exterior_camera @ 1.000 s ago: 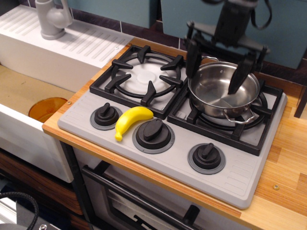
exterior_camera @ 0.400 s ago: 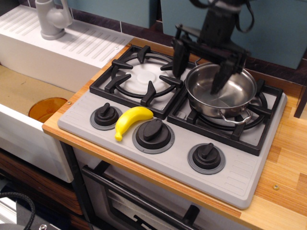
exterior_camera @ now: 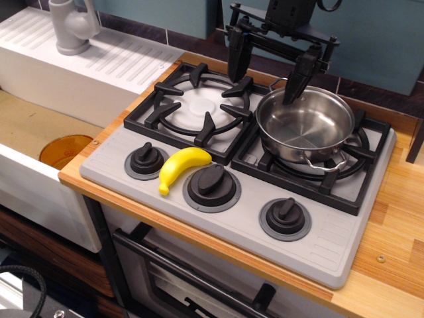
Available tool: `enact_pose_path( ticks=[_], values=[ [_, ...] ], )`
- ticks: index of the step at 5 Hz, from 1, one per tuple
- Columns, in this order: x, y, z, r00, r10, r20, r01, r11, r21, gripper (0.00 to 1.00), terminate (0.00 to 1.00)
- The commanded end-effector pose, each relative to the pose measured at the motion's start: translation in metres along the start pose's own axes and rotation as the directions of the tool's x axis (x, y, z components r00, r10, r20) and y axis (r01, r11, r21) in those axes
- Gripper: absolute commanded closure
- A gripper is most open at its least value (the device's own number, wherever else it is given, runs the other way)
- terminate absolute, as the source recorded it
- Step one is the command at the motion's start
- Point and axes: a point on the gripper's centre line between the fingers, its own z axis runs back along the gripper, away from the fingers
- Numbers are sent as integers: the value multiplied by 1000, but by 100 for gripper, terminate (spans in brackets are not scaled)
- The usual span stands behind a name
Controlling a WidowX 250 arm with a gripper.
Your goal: End effector reaching pot or pan
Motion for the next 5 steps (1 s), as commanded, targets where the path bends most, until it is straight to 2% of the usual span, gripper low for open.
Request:
enact_pose_path(
  ticks=[1,2,5],
  values=[
    [40,-2,-16,984,-29,176,38,998,-48,0,0],
    [46,0,-26,978,-45,203,54,998,-41,0,0],
    [38,-3,-34,979,-42,198,51,998,-43,0,0]
  ],
)
